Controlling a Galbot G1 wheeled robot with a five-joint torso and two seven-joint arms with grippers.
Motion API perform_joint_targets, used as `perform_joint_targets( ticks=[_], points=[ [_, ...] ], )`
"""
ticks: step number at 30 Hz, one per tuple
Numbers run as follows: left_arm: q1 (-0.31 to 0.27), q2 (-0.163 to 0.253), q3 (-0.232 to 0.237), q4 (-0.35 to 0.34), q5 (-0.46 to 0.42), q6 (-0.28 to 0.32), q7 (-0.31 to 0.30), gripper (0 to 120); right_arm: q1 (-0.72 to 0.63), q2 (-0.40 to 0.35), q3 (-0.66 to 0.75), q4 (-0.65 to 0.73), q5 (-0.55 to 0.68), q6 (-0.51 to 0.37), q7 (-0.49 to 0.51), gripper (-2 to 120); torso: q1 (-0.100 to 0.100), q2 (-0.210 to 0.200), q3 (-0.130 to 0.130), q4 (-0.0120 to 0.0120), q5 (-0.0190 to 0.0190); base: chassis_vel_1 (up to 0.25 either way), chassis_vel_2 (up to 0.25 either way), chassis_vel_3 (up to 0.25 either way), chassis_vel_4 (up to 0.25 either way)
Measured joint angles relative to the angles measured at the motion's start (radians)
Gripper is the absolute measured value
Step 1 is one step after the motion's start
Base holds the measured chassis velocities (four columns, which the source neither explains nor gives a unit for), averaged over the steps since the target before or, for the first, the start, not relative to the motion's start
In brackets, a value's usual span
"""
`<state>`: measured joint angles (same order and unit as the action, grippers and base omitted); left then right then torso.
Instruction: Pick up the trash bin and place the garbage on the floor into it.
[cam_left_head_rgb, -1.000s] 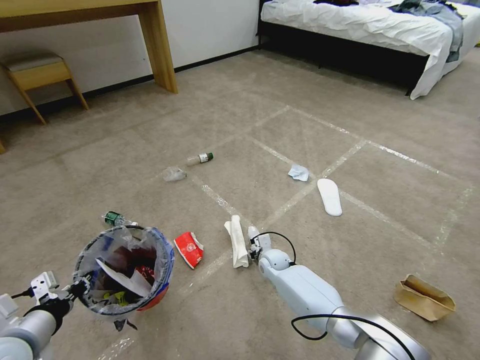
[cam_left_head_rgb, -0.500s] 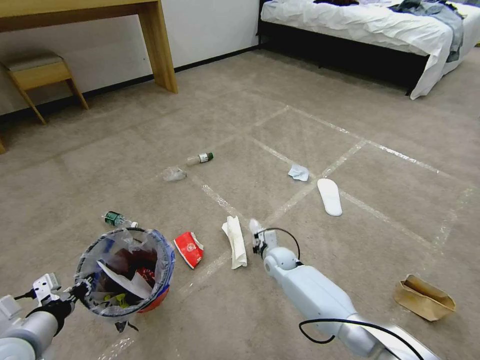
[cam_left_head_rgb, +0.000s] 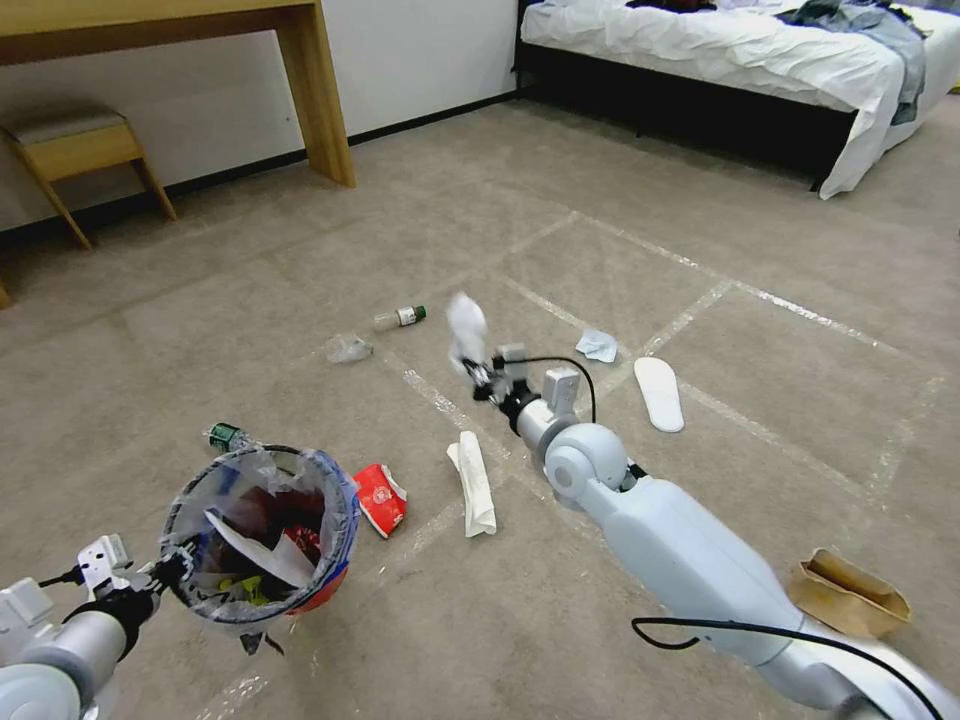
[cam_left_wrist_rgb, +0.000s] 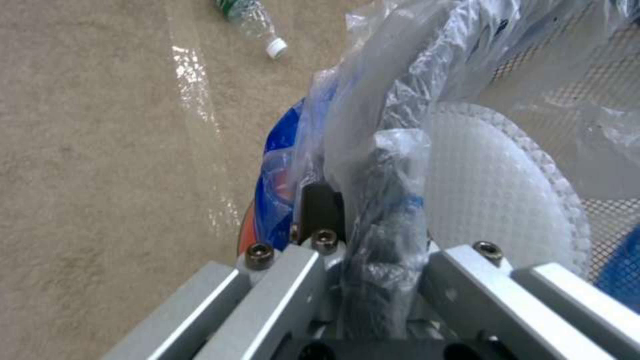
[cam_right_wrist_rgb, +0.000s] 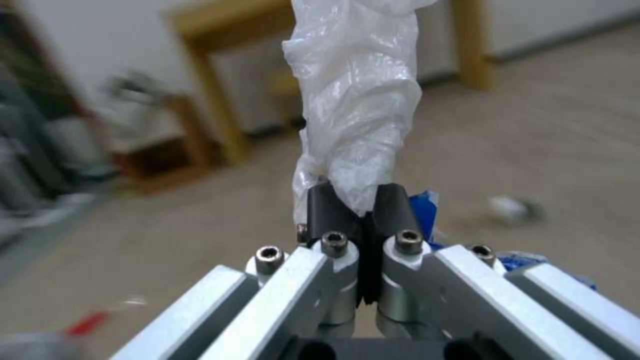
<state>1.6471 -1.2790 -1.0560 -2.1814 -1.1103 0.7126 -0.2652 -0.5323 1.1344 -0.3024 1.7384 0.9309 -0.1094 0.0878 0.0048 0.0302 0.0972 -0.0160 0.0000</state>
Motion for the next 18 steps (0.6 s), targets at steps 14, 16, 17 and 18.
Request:
perform_joint_targets(
  ticks=[14, 16, 17, 18],
  points=[
    [-0.016, 0.017, 0.022, -0.001, -0.005, 0.005, -0.006, 1, 0.266, 0.045, -0.303, 0.196, 0.19, -0.067, 0.09, 0, 0.0, 0.0, 0.0, 0.0001, -0.0003, 0.0, 0.0, 0.0, 0.0],
    [-0.016, 0.016, 0.024, -0.003, -0.005, 0.006, -0.007, 1, 0.307, 0.069, -0.37, 0.197, 0.21, -0.099, 0.14, 0, 0.0, 0.0, 0.0, 0.0002, -0.0004, 0.0, 0.0, 0.0, 0.0],
    [-0.016, 0.016, 0.024, -0.003, -0.005, 0.006, -0.007, 1, 0.307, 0.069, -0.37, 0.197, 0.21, -0.099, 0.14, 0, 0.0, 0.0, 0.0, 0.0002, -0.0004, 0.0, 0.0, 0.0, 0.0],
    [-0.015, 0.016, 0.024, -0.005, -0.004, 0.006, -0.007, 1, 0.317, 0.078, -0.393, 0.197, 0.216, -0.114, 0.16, 0, 0.0, 0.0, 0.0, 0.0001, -0.0003, 0.0, 0.0, 0.0, 0.0]
  ],
)
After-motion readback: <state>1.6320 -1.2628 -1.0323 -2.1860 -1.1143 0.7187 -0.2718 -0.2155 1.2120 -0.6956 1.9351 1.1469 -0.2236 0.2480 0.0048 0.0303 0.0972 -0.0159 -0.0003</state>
